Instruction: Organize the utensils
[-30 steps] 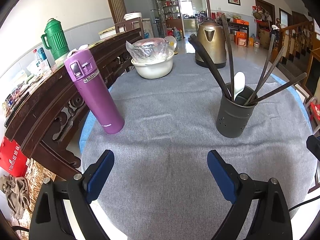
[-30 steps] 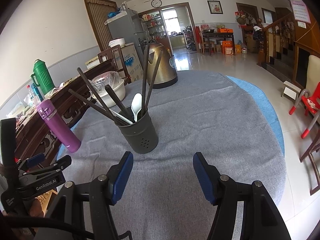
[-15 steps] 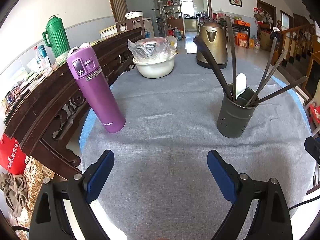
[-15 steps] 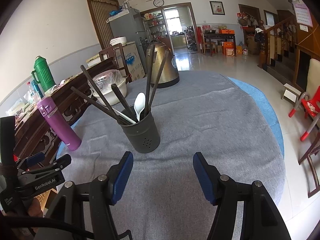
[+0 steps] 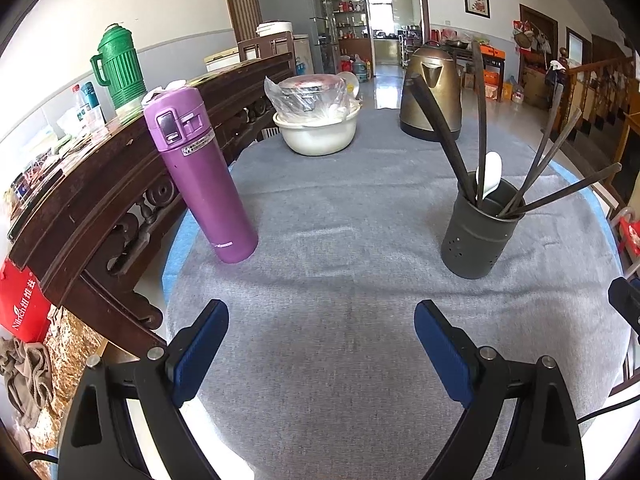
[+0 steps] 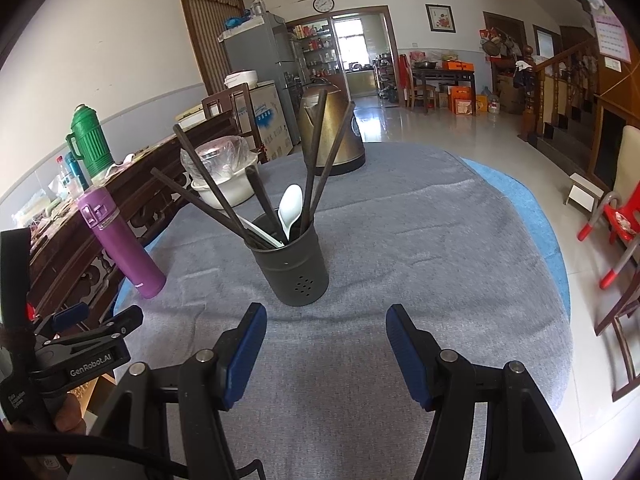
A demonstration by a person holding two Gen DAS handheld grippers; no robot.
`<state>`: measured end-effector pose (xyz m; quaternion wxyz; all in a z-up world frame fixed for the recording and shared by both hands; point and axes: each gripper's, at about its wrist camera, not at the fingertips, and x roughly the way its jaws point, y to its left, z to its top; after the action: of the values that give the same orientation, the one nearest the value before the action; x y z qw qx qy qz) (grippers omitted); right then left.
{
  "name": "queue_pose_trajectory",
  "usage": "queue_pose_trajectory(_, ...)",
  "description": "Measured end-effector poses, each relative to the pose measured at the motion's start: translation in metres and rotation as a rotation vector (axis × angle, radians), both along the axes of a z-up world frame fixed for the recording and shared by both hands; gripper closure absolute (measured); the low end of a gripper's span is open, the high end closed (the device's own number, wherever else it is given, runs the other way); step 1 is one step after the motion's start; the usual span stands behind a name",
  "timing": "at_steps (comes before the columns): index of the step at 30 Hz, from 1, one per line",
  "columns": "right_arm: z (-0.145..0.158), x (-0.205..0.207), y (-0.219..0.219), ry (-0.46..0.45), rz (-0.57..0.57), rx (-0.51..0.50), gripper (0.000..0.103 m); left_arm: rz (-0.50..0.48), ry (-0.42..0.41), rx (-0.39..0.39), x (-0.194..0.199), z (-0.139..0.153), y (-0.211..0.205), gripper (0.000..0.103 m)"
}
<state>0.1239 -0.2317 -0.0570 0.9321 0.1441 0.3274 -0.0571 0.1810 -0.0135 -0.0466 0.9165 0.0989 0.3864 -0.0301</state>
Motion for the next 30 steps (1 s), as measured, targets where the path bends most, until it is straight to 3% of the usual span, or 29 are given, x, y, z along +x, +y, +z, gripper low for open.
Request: queue_pose_trajectory(30, 0.021, -0.014, 0.023, -0.042, 0.015, -0.03, 0.037, 0.022, -0.027, -0.032, -0.013, 0.009, 0.021, 0.009)
